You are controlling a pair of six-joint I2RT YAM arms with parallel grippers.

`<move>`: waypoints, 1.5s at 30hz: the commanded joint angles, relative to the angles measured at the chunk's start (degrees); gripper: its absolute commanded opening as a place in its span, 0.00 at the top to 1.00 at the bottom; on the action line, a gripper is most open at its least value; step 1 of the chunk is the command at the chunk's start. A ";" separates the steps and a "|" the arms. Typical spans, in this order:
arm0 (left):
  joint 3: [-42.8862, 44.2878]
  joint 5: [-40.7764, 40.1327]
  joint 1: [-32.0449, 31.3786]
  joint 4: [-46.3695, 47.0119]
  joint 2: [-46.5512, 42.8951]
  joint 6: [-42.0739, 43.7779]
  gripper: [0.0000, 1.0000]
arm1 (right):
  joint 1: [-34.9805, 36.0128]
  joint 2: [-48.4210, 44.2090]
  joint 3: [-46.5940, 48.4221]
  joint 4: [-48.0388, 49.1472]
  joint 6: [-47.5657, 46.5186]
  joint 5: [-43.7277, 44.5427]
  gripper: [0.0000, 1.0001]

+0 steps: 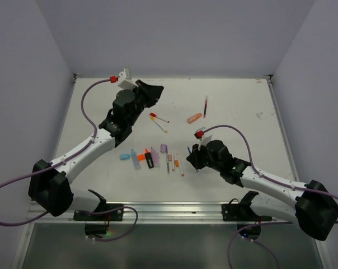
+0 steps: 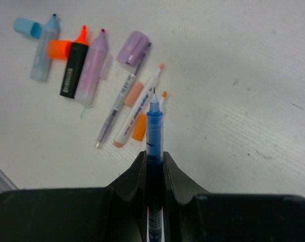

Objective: Open the pen caps

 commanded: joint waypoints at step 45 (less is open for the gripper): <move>-1.06 4.04 -17.46 -27.34 7.53 10.38 0.19 | -11.96 18.96 5.91 -1.98 10.16 -5.11 0.62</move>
